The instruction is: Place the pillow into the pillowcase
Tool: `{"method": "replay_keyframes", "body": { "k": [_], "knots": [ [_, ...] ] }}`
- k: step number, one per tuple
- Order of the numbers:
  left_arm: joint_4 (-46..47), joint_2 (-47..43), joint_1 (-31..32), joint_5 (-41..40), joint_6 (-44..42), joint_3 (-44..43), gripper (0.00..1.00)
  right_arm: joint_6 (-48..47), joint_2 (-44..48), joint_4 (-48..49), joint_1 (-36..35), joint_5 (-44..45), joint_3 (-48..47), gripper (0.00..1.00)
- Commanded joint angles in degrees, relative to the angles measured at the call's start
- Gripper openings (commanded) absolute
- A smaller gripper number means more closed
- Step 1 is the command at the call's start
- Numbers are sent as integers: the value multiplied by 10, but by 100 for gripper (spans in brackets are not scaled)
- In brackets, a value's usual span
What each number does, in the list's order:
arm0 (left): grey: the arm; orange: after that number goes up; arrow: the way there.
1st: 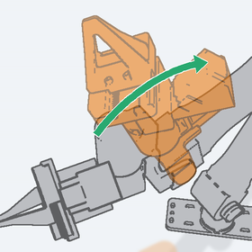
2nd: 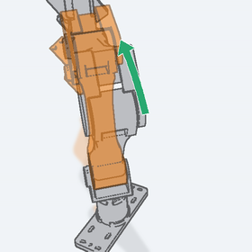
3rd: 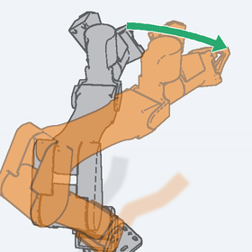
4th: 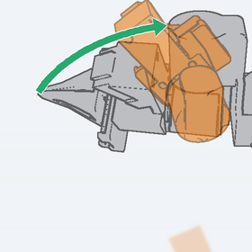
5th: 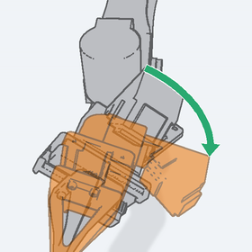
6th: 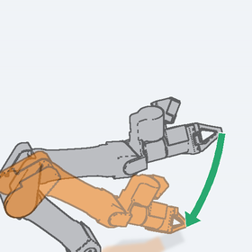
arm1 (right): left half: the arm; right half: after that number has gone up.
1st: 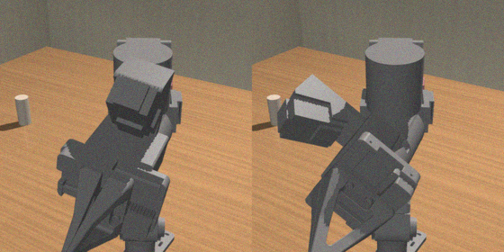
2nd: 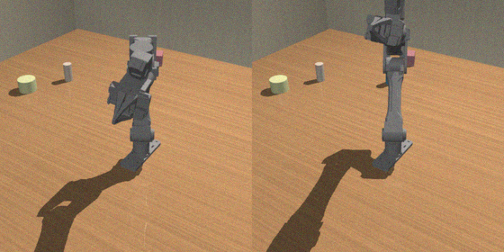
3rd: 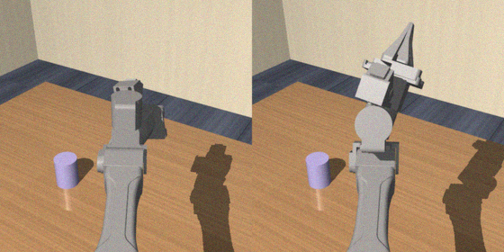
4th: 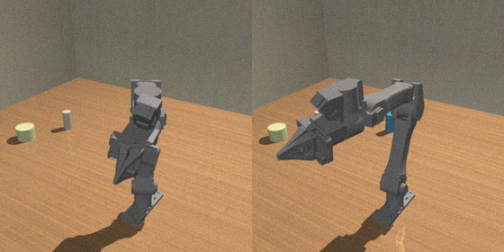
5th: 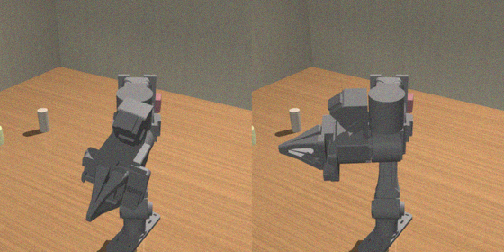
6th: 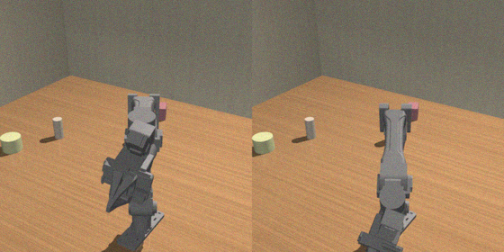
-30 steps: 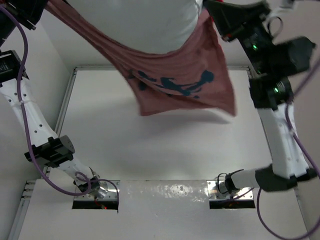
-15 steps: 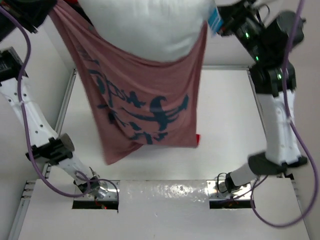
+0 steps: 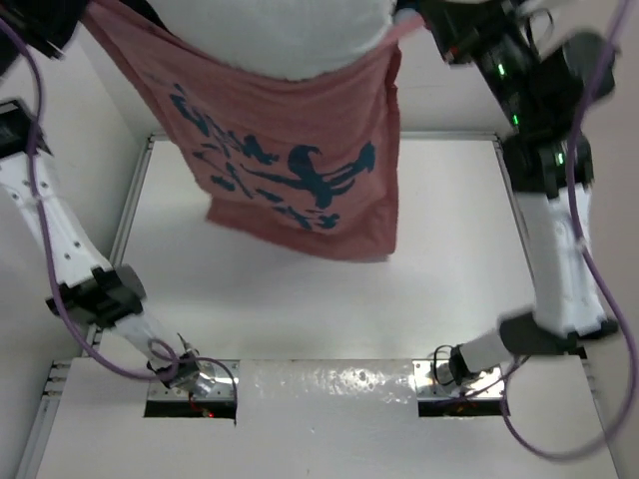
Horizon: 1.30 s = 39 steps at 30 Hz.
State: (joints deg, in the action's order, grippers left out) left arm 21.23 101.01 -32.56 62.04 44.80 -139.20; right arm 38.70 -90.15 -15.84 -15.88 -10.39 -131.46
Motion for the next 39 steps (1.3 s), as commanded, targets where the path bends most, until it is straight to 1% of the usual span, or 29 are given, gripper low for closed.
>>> {"method": "replay_keyframes", "body": {
  "k": [1,3,4,6,7,10,11,12,13,15,16,17,18,20,22,23,24,25,26,27,29,31,32,33,34,35,36,38,39],
  "knots": [
    [0,-134,65,-19,-117,219,0,28,200,233,16,81,335,0],
    [91,-45,21,-18,58,102,0,-12,135,96,18,69,153,0],
    [121,9,-39,-72,111,-138,0,-20,37,31,18,53,-94,0],
    [118,75,-75,-117,92,-282,0,-7,-19,54,17,43,-228,0],
    [122,37,-53,-69,75,-147,0,-31,30,44,18,61,-152,0],
    [-98,-143,79,-40,-237,221,0,-19,205,183,19,116,321,0],
    [-103,-122,80,-39,-205,216,0,-23,181,146,19,119,301,0],
    [-57,-90,33,-14,-125,115,0,-38,141,16,20,88,106,0],
    [94,3,1,-24,69,23,0,-40,37,-14,19,72,-22,0],
    [103,95,-76,-121,120,-281,0,-15,-34,47,20,60,-246,0],
    [128,70,-79,-105,108,-251,0,-25,-25,61,19,79,-209,0],
    [111,20,-63,-68,71,-54,0,-36,80,71,20,92,-106,0],
    [15,-102,20,-33,-103,85,0,-35,150,163,20,103,186,0],
    [-60,-126,61,-66,-197,231,0,-38,177,100,20,139,230,0],
    [16,-39,17,-42,-42,89,0,-47,82,-9,20,115,23,0],
    [68,16,-13,-47,38,-135,0,-42,-12,-7,20,75,-100,0],
    [103,63,-60,-100,85,-234,0,-5,-34,26,19,64,-234,0],
    [100,96,-71,-107,101,-279,0,-2,-27,50,19,58,-226,0],
    [89,76,-71,-86,94,-211,0,-11,10,60,20,66,-157,0],
    [20,-13,1,-10,-10,-102,0,-20,135,136,20,79,112,0],
    [5,-116,56,-32,-128,232,0,-13,189,138,21,131,273,0],
    [29,-74,30,-52,-53,157,0,-43,70,0,21,110,57,0],
    [51,-23,-19,-55,5,-75,0,-39,20,-22,20,83,-65,0],
    [110,60,-48,-86,85,-188,0,0,-37,11,19,48,-222,0],
    [120,73,-67,-112,92,-254,0,7,-26,46,20,46,-230,0],
    [118,63,-75,-120,86,-236,0,-2,15,95,20,53,-183,0],
    [125,-15,-47,-79,57,-144,0,-22,139,138,19,80,39,0],
    [122,-107,30,-75,-37,158,0,-25,207,186,19,120,235,0],
    [57,-106,31,-83,-78,122,0,-37,170,140,20,134,236,0]
  ]
}}
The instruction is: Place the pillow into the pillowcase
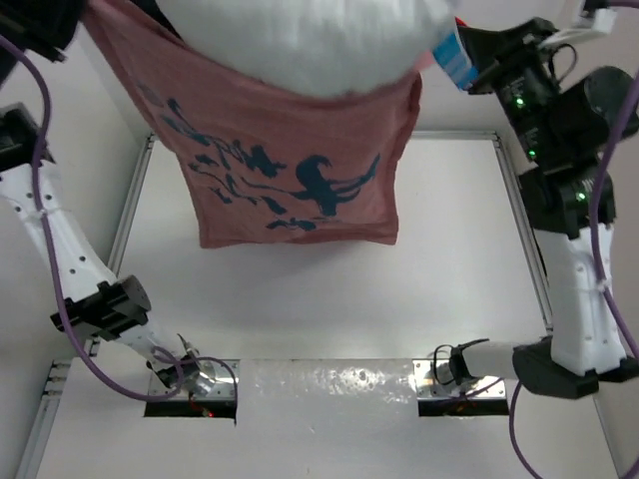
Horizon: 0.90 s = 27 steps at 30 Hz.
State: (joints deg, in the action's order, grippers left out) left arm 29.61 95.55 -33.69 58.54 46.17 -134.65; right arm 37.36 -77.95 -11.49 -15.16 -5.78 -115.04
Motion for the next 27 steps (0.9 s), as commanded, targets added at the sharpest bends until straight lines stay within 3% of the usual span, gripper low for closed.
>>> {"method": "replay_keyframes", "body": {
  "k": [1,2,3,4,5,7,8,9,10,11,14,16,17,19,23,27],
  "knots": [
    [-36,-22,29,-53,-50,76,0,-33,9,42,13,76,15,0],
    [-2,19,-34,-54,23,-79,0,-37,-33,-24,13,62,-76,0],
    [92,93,-68,-98,130,-167,0,-27,-73,-27,12,39,-263,0],
    [91,112,-93,-129,135,-271,0,-15,-120,-14,13,17,-326,0],
    [76,112,-108,-142,115,-261,0,-11,-113,15,12,20,-353,0],
    [58,25,-64,-91,42,-124,0,-37,-38,57,12,56,-177,0],
    [57,-8,-26,-73,13,33,0,-39,40,133,12,74,-66,0],
    [13,-29,-17,-73,-34,66,0,-43,45,128,13,84,19,0],
    [-10,-20,-16,-70,-35,67,0,-54,28,89,13,91,-9,0],
    [-22,-5,-23,-65,-28,15,0,-69,-35,6,12,92,-125,0],
    [-28,56,-37,-80,2,-105,0,-63,-104,-3,12,72,-270,0],
    [-20,45,-38,-86,-4,-93,0,-71,-80,24,12,85,-232,0],
    [-4,19,-38,-86,-6,-44,0,-87,-60,49,12,95,-159,0],
    [-9,4,-38,-86,-23,2,0,-103,-15,50,12,132,-110,0],
    [-26,26,-31,-83,-35,-16,0,-135,-49,-19,13,151,-161,0],
    [-53,41,3,-84,-54,-20,0,-110,-98,-27,13,132,-190,0]
  ]
}}
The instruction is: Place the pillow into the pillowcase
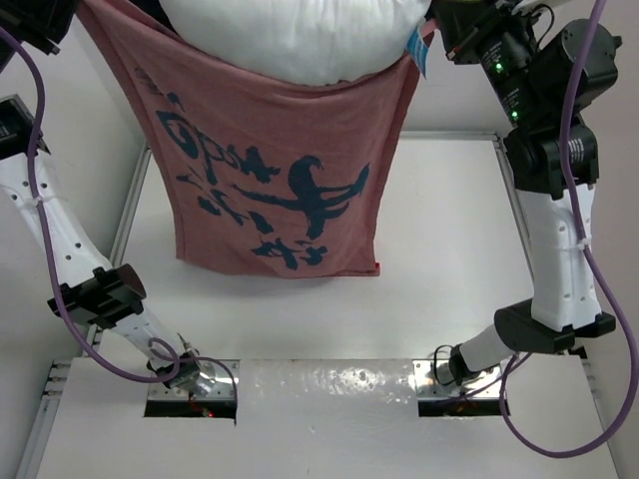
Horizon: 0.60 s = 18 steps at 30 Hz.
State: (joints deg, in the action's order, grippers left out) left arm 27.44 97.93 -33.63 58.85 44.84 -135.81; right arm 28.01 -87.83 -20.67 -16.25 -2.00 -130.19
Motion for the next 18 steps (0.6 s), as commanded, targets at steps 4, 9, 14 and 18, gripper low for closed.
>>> {"method": "replay_keyframes", "body": {
  "k": [4,9,14,18],
  "knots": [
    [-37,16,36,-114,-67,34,0,-17,-36,113,24,140,-11,0],
    [-53,88,77,-171,-121,-37,0,-51,-115,241,32,214,-88,0],
    [11,168,102,-263,-121,-96,0,-104,-161,407,56,270,-110,0],
    [74,201,118,-298,-101,-151,0,-124,-153,462,74,249,-125,0]
  ]
}}
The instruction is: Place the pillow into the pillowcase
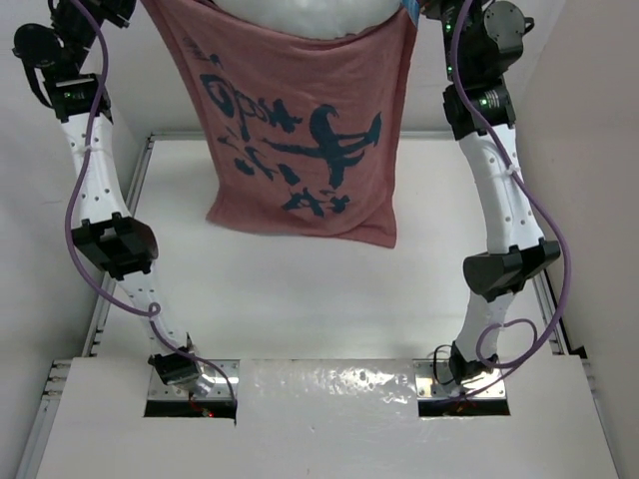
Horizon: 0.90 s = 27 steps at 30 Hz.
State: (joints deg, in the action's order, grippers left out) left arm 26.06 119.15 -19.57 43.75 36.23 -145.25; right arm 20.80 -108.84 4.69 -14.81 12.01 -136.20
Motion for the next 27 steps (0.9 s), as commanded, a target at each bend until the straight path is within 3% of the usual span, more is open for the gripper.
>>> {"method": "replay_keyframes", "body": {
  "k": [1,5,6,7,8,9,10,11,12,13,14,15,16,17,18,20,21,22,24,26,27],
  "knots": [
    [101,-9,-20,-145,-2,-67,0,-56,69,208,59,97,-56,0],
    [128,-33,-20,-76,53,-51,0,-65,172,151,44,-18,21,0],
    [128,-57,-20,-21,60,-34,0,-58,230,122,41,-91,86,0],
    [122,-78,-19,13,60,-6,0,-51,260,105,39,-130,127,0],
    [115,-101,-20,43,57,84,0,-43,289,96,38,-183,168,0],
    [99,-162,-20,106,30,143,3,-14,343,76,38,-272,263,0],
    [96,-196,-20,141,5,213,12,-1,370,76,35,-310,326,0],
    [87,-227,-20,175,-22,342,39,12,397,86,31,-344,390,0],
    [42,-277,-20,258,-60,393,51,37,447,124,23,-383,538,0],
    [-23,-294,-23,311,-186,426,64,43,467,140,0,-389,612,0],
    [-136,-301,-28,353,-280,442,99,44,483,147,-17,-391,671,4],
    [-255,-306,-61,425,-395,443,100,36,494,133,-37,-389,729,9],
    [-383,-318,-88,447,-480,455,100,-2,503,112,-83,-369,811,16],
    [-294,-334,-135,477,-453,504,100,-33,501,65,-104,-351,867,18],
    [-209,-342,-152,491,-341,530,100,-37,495,49,-122,-332,889,21],
    [-77,-356,-183,495,-247,605,100,-21,464,37,-143,-326,926,30],
    [87,-366,-186,496,-131,630,100,2,454,37,-145,-331,951,39],
    [185,-366,-186,497,-58,656,100,11,447,37,-145,-331,962,44],
    [458,-354,-175,497,109,717,87,12,441,24,-145,-308,985,56],
    [554,-342,-155,497,174,743,71,-1,458,-13,-145,-264,986,60],
    [617,-326,-147,497,233,746,71,-13,470,-55,-145,-249,983,67]
  ]
}}
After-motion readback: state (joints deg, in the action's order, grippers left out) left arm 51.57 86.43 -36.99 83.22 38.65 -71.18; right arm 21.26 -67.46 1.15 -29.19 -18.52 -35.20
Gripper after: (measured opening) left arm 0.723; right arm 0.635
